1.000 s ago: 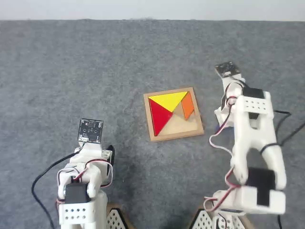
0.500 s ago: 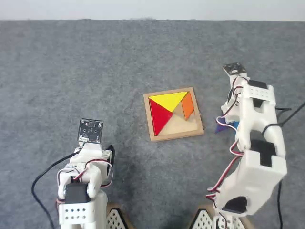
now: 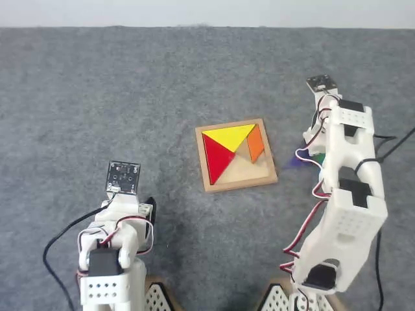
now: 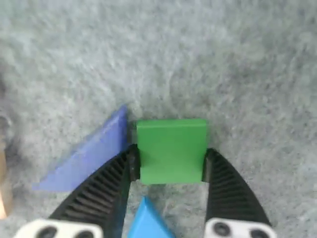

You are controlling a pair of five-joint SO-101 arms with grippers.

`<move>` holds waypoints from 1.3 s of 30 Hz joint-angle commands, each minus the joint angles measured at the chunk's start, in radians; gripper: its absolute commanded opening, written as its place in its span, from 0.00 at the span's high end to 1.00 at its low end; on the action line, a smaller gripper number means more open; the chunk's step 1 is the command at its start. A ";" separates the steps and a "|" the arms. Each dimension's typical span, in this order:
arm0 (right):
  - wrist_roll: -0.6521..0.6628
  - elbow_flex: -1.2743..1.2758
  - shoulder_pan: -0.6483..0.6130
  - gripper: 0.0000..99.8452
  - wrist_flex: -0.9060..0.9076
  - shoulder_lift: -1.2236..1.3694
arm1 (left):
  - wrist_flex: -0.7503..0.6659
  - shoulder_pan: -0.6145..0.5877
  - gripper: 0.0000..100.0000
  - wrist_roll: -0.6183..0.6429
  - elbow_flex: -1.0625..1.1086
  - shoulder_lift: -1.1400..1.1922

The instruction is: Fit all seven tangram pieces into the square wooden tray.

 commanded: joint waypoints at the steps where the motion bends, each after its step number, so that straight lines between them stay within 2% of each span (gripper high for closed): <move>1: 0.000 -0.021 -0.002 0.89 0.002 -0.048 | 0.009 0.002 0.85 -0.006 -0.008 -0.028; 5: -0.041 -0.020 -0.015 0.89 0.039 -0.150 | 0.009 0.002 0.85 -0.006 -0.008 -0.028; 11: -0.046 -0.020 -0.125 0.89 0.156 -0.328 | 0.009 0.002 0.85 -0.006 -0.008 -0.028; 19: -0.040 -0.017 -0.472 0.90 0.280 -0.438 | 0.009 0.002 0.85 -0.006 -0.008 -0.028; 21: -0.031 0.006 -0.558 0.89 0.263 -0.435 | 0.009 0.002 0.85 -0.006 -0.008 -0.028; 24: 0.051 0.104 -0.644 0.90 0.173 -0.446 | 0.009 0.002 0.85 -0.006 -0.008 -0.028; 29: 0.061 0.236 -0.656 0.89 0.033 -0.437 | 0.009 0.002 0.85 -0.006 -0.008 -0.028; 39: 0.063 0.325 -0.648 0.89 -0.031 -0.437 | 0.009 0.002 0.85 -0.006 -0.008 -0.028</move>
